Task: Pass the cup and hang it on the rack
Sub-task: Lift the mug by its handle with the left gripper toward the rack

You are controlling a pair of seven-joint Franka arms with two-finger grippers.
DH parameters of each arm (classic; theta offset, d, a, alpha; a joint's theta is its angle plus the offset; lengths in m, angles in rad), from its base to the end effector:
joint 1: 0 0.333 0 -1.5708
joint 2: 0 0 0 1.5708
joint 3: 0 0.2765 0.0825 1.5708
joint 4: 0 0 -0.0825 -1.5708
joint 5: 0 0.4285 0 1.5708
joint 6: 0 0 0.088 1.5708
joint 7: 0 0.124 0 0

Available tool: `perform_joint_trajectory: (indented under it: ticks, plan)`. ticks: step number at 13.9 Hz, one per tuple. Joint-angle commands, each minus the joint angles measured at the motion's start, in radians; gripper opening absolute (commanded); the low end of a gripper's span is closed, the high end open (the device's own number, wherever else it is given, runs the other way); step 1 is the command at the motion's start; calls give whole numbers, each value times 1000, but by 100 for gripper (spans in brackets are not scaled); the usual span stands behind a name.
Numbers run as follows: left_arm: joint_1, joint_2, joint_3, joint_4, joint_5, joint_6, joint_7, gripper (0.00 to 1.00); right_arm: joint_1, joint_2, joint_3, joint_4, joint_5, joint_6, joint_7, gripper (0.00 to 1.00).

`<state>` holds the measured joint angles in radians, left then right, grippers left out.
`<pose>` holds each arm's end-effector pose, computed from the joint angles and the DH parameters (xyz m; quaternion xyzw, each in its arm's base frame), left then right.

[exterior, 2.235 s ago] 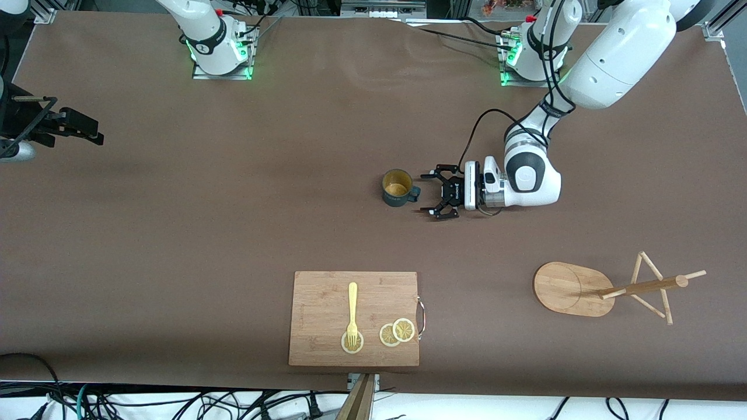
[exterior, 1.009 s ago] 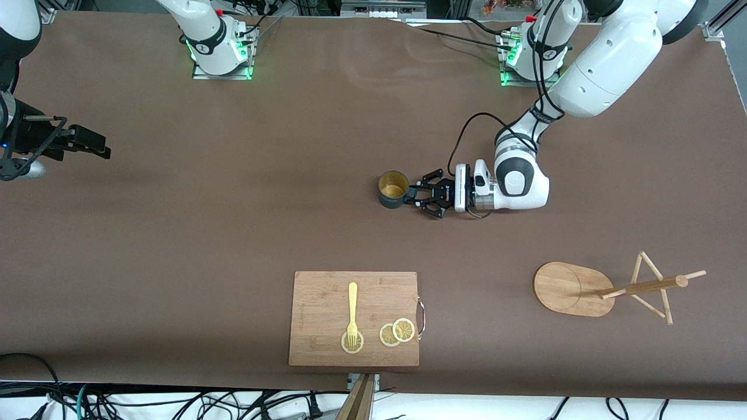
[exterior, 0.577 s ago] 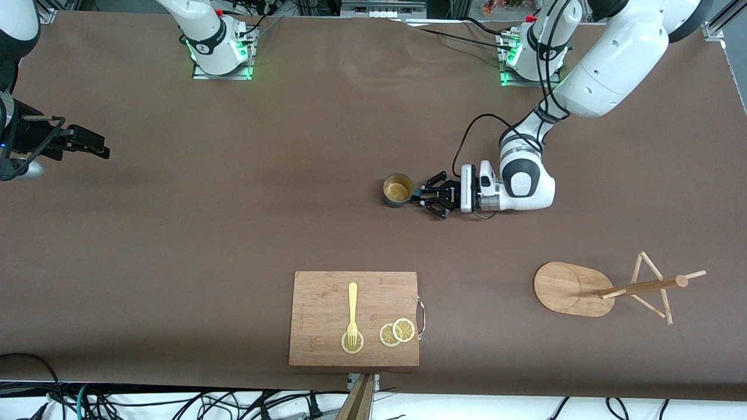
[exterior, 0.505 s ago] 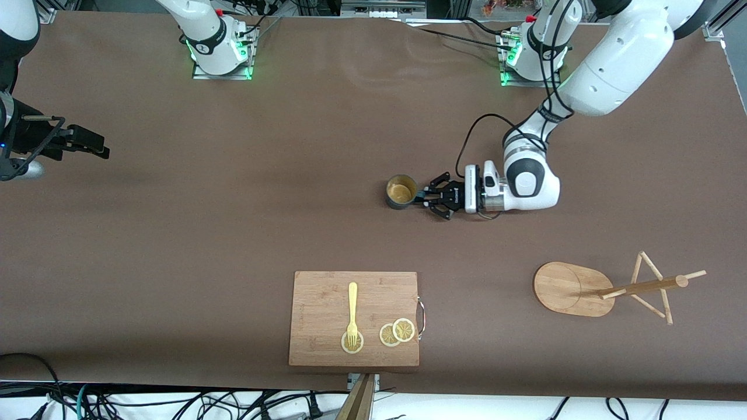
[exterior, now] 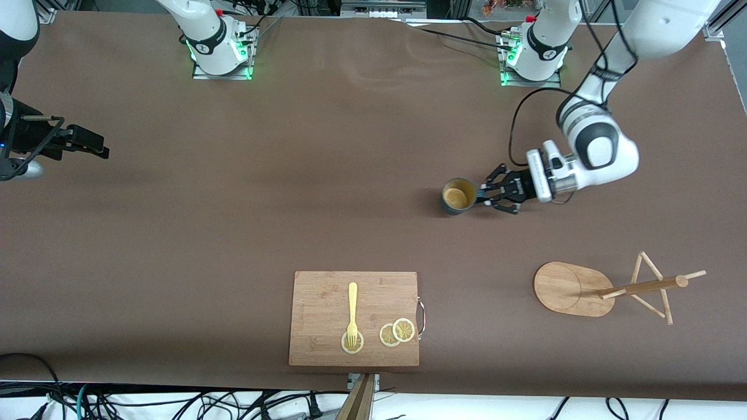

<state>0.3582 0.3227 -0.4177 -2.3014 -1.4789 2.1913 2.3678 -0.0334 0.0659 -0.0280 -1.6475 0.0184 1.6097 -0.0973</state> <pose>0.5189 -0.0969 0.1320 0.7000 -0.4730 0.3908 0.3653 0.6101 -0.0350 0.4918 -0.9985 -0.0171 0.0510 0.0123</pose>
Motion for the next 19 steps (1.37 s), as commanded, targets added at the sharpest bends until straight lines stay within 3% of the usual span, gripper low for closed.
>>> perform_joint_trajectory:
  ticks: [1,5,12,16,19]
  plan:
    - [106,-155,-7,-134,-2,-45,-70,0,-11,-11,5,-3,14,-8,-2,100]
    - [255,-172,-3,-139,181,-155,-397,0,-11,-11,5,-3,14,-8,-2,100]
    - [419,-171,7,-95,235,-341,-881,0,-11,-11,5,-3,14,-14,-1,100]
    - [429,-137,98,-14,252,-474,-1137,0,-11,-11,5,-3,14,-16,-1,100]
    - [430,-87,161,127,345,-589,-1342,0,-11,-9,5,-3,14,-17,2,100]
